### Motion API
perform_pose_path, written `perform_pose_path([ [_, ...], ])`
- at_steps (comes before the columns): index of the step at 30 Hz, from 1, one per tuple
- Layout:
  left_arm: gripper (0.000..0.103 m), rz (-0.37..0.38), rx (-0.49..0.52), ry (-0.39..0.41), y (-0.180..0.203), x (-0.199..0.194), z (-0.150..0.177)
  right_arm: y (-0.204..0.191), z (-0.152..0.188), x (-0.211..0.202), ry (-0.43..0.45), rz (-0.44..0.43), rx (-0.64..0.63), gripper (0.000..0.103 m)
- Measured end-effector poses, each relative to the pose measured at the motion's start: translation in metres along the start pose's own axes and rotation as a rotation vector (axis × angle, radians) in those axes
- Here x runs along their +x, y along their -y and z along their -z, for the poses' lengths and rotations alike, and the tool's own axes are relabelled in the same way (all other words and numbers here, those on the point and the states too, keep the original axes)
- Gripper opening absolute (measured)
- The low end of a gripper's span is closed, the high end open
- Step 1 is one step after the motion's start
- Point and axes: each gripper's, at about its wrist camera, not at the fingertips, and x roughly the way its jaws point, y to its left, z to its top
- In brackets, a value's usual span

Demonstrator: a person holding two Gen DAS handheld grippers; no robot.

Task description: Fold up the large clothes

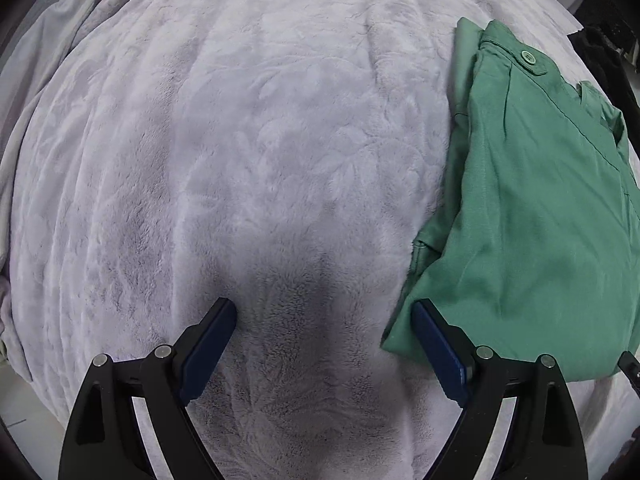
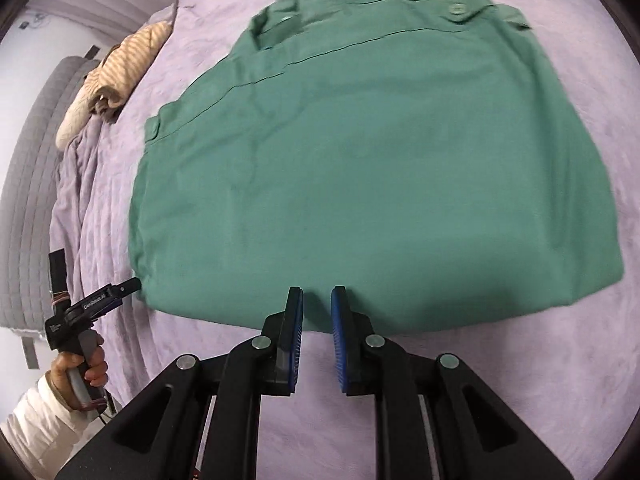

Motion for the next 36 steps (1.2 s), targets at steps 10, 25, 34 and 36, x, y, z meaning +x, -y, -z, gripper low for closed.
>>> perform_pose_path([
  [10,0.091,-0.016,0.066,-0.027,-0.017,-0.007,0.029,-0.029,0.013,0.034,-0.102,0.135,-0.100,0.043],
  [25,0.091,0.035,0.155,-0.055,0.002,-0.056,0.080,-0.043,0.058,0.001,-0.129,0.110,0.017,0.058],
  [34,0.092,0.040,0.188,-0.047,0.036,-0.072,0.082,-0.060,0.063,-0.005,-0.108,0.102,0.022,0.070],
  [36,0.101,0.040,0.193,-0.045,0.041,-0.077,0.080,-0.062,0.063,-0.005,-0.105,0.100,0.026,0.070],
])
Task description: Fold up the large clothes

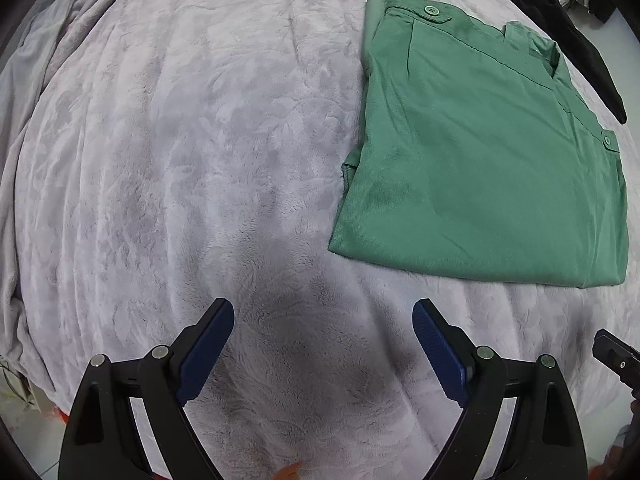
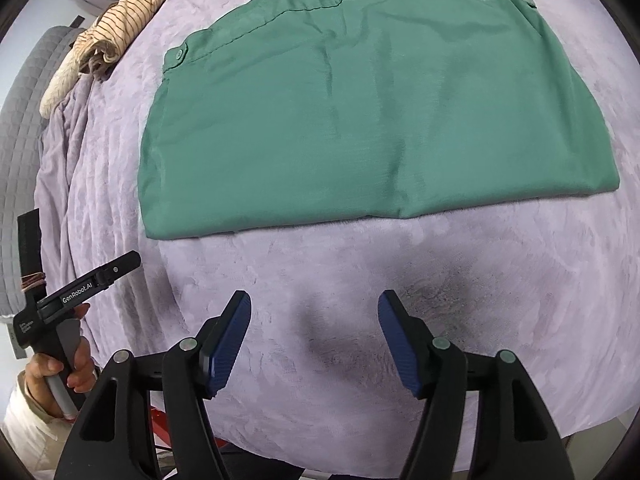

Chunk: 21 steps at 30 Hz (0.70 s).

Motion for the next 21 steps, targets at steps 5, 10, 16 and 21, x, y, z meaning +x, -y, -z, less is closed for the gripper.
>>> perform_pose_path([
  [5,0.103,0.007,0.014,0.010,-0.002,-0.005,-0.006,-0.006,0.001,0.002,0.007,-0.005,0.006,0.078],
  [10,0.103,0.012,0.038,0.014,0.003,-0.009,-0.014,-0.012,0.001,0.005,0.010,-0.008,0.011,0.080],
  [16,0.103,-0.012,0.051,0.019,0.005,-0.007,-0.021,-0.018,0.002,0.006,0.024,-0.024,0.013,0.087],
  [21,0.103,-0.002,0.051,0.005,0.003,-0.001,-0.024,-0.021,0.002,0.007,0.039,-0.037,0.019,0.103],
])
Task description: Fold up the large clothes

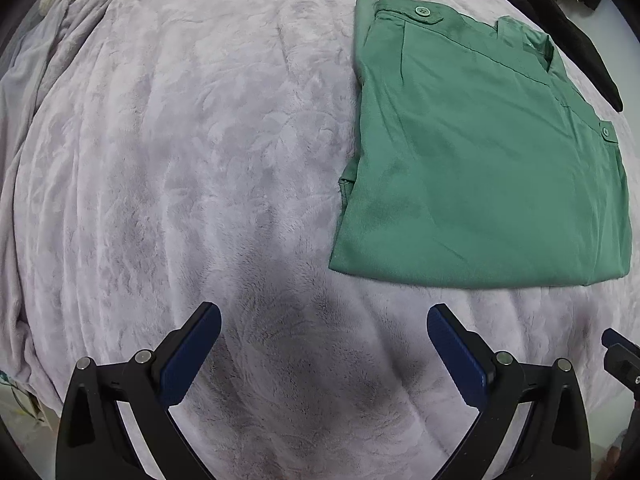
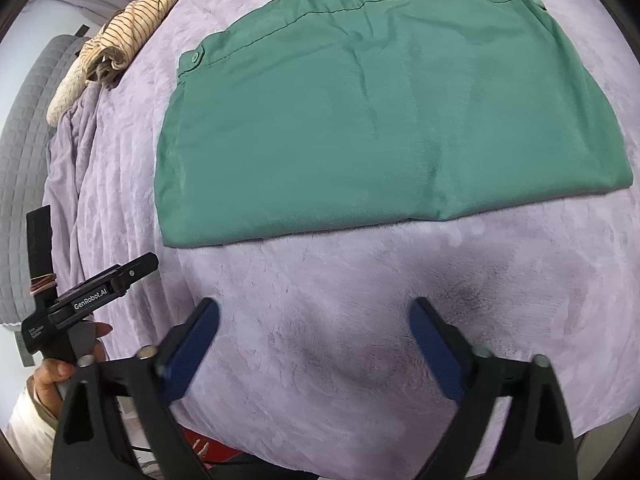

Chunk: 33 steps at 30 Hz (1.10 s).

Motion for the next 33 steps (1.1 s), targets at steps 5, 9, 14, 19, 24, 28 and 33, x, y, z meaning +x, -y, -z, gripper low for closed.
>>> perform_pose_path([
  [5,0.103,0.028,-0.010,-0.020,-0.001,0.007,-0.003,-0.003,0.000,0.006,-0.028,-0.030,-0.001,0.103],
  [9,0.103,0.034,-0.024,-0.026,-0.002,0.011,-0.005,-0.003,0.002,0.017,-0.074,-0.057,0.023,0.103],
  [14,0.103,0.035,-0.028,-0.024,-0.014,0.021,-0.007,0.003,0.005,0.027,-0.103,-0.103,0.082,0.103],
  [19,0.103,0.071,-0.042,-0.012,-0.028,0.024,-0.016,0.011,0.005,0.036,-0.114,-0.214,0.162,0.103],
  [24,0.103,0.114,-0.050,0.015,-0.038,0.019,-0.030,0.011,-0.001,0.050,-0.102,-0.383,0.264,0.103],
  [28,0.103,0.166,-0.062,0.015,-0.046,0.020,-0.042,0.002,-0.009,0.066,-0.087,-0.506,0.319,0.103],
  [33,0.103,0.238,-0.077,0.002,-0.053,0.026,-0.054,-0.007,-0.019,0.094,-0.053,-0.629,0.400,0.103],
])
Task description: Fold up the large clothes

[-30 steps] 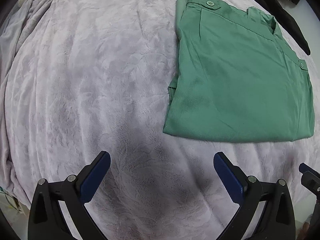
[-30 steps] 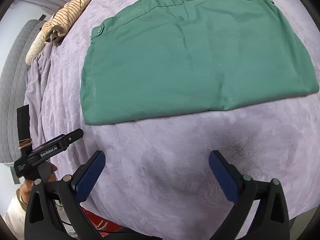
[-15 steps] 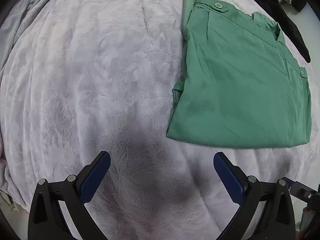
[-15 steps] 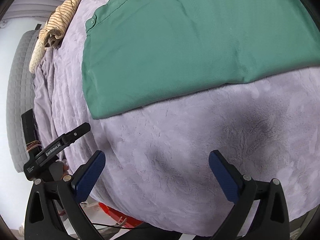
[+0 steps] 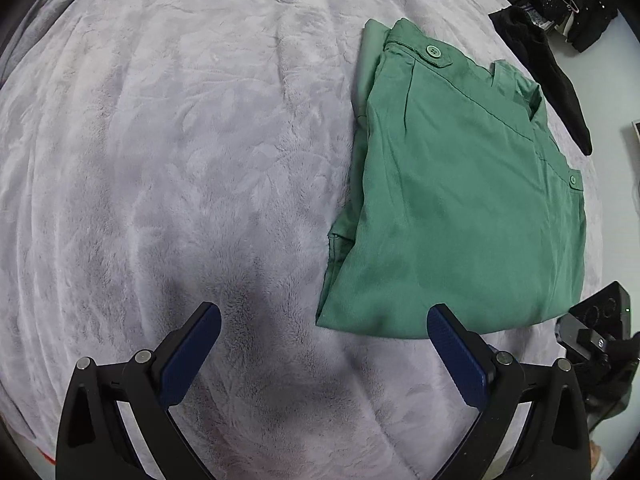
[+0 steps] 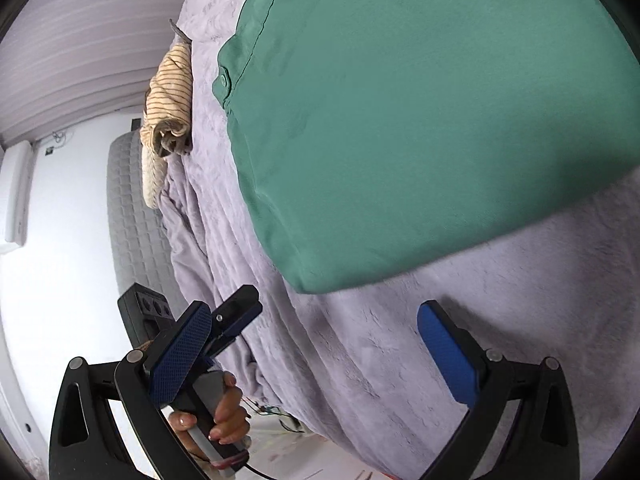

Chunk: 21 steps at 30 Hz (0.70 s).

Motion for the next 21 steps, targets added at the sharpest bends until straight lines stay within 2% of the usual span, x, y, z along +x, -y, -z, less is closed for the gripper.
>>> perform_pose_path([
  [4,0.103,0.056,-0.015,-0.017,0.004,0.009,-0.006,0.015,-0.008,0.019,0.047,-0.109,0.128,0.102],
  [6,0.103,0.095,-0.018,-0.029,0.004,0.014,-0.011,0.021,-0.011,0.023,0.079,-0.184,0.197,0.099],
  [8,0.103,0.144,-0.025,-0.041,0.005,0.019,-0.016,0.024,-0.015,0.026,0.088,-0.267,0.247,0.078],
  [9,0.103,0.179,-0.037,-0.050,0.006,0.022,-0.019,0.023,-0.018,0.027,0.084,-0.269,0.248,0.054],
  [10,0.103,0.221,-0.058,-0.061,0.005,0.026,-0.023,0.020,-0.020,0.027,0.078,-0.257,0.235,0.022],
  [11,0.103,0.269,-0.080,-0.073,0.005,0.029,-0.026,0.017,-0.022,0.024,0.075,-0.256,0.216,0.013],
  [14,0.103,0.405,-0.110,-0.097,0.011,0.039,-0.042,0.002,-0.024,0.009,0.081,-0.316,0.156,0.010],
  [17,0.103,0.502,-0.089,-0.122,0.029,0.051,-0.059,-0.016,-0.024,-0.003,0.080,-0.312,0.083,0.010],
  [20,0.103,0.575,-0.077,-0.174,0.053,0.069,-0.076,-0.025,-0.024,-0.005,0.053,-0.293,0.035,0.010],
  [21,0.101,0.559,-0.065,-0.177,0.061,0.074,-0.080,-0.027,-0.023,-0.003,0.042,-0.274,0.017,0.010],
])
